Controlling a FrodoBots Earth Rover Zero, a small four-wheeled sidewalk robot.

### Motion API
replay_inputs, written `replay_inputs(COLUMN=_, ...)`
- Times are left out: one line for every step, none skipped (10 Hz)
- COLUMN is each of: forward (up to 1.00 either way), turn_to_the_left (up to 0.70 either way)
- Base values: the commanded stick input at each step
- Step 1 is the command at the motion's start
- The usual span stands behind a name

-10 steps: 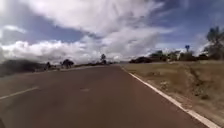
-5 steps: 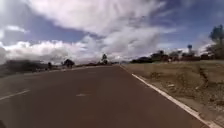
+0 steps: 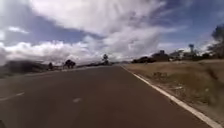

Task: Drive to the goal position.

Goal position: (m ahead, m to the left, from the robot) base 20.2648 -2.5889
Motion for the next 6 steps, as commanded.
replay_inputs(forward=0.7, turn_to_the_left=0.0)
replay_inputs(forward=0.7, turn_to_the_left=0.0)
replay_inputs(forward=0.7, turn_to_the_left=0.0)
replay_inputs(forward=0.7, turn_to_the_left=0.0)
replay_inputs(forward=0.7, turn_to_the_left=0.0)
replay_inputs(forward=0.7, turn_to_the_left=0.0)
